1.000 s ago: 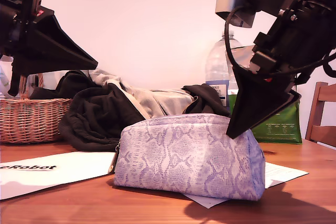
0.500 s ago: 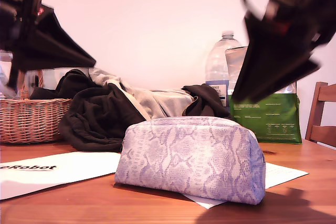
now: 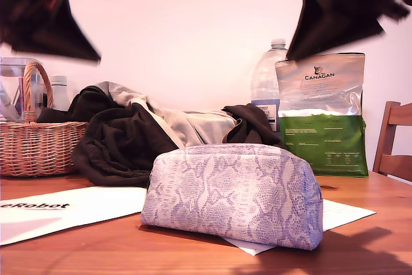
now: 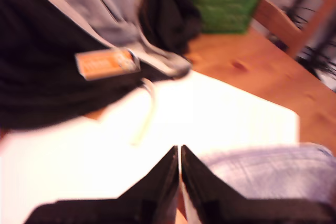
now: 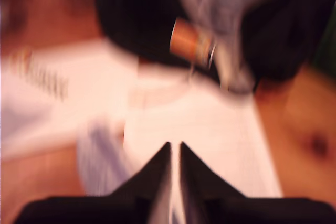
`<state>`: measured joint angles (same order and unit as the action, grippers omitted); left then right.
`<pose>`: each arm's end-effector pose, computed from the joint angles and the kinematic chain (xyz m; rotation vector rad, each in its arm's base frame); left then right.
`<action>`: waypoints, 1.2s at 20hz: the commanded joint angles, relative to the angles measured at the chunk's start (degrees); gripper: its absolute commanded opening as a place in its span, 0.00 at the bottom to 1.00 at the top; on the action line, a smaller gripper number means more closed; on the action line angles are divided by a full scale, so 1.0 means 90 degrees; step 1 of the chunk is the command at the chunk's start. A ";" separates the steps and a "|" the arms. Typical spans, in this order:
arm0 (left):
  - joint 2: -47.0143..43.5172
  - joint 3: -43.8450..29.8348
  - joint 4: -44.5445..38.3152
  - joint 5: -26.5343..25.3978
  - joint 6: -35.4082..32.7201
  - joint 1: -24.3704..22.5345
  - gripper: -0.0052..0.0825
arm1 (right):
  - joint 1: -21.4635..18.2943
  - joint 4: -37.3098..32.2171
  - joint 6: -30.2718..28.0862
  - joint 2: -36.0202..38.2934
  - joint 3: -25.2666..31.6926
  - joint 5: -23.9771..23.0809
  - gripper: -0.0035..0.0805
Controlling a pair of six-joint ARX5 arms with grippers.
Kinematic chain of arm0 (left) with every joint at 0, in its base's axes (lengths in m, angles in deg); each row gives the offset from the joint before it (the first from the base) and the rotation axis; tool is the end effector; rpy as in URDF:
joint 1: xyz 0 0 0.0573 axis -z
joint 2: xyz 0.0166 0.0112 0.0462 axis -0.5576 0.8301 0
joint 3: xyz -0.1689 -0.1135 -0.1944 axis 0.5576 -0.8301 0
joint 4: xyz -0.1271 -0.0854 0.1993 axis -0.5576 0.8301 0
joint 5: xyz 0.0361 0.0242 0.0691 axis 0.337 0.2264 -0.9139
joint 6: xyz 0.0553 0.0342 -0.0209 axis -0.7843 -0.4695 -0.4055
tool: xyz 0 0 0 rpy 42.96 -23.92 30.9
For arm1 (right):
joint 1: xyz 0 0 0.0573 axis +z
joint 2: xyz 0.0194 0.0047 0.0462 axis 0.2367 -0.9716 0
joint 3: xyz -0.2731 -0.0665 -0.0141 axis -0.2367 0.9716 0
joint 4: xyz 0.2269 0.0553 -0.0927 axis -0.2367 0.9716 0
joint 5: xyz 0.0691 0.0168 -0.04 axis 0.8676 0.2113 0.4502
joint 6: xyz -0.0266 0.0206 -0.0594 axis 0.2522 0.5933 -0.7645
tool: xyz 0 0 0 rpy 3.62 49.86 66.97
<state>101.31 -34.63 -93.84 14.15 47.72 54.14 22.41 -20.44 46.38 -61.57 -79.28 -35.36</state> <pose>0.2094 -0.0931 0.2682 -0.0903 0.3553 -0.6252 0.1895 0.1335 0.2765 -0.0810 0.4363 0.5306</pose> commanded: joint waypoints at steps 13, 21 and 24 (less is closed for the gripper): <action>-0.2271 -0.2004 -0.0075 0.0078 0.0044 -0.0763 0.04 | -0.1763 0.0015 -0.0073 0.3135 0.2118 0.0566 0.03; -0.3942 -0.2220 0.1030 0.0121 0.0168 -0.0731 0.04 | -0.1710 0.1702 0.0092 0.5260 0.2212 0.0398 0.03; -0.4153 -0.2220 0.1394 0.0070 0.0168 -0.0738 0.04 | -0.1710 0.2123 0.0092 0.5309 0.2212 0.0410 0.03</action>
<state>63.66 -53.78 -81.51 14.94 49.03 47.39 6.67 -1.62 46.79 -13.55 -59.63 -31.69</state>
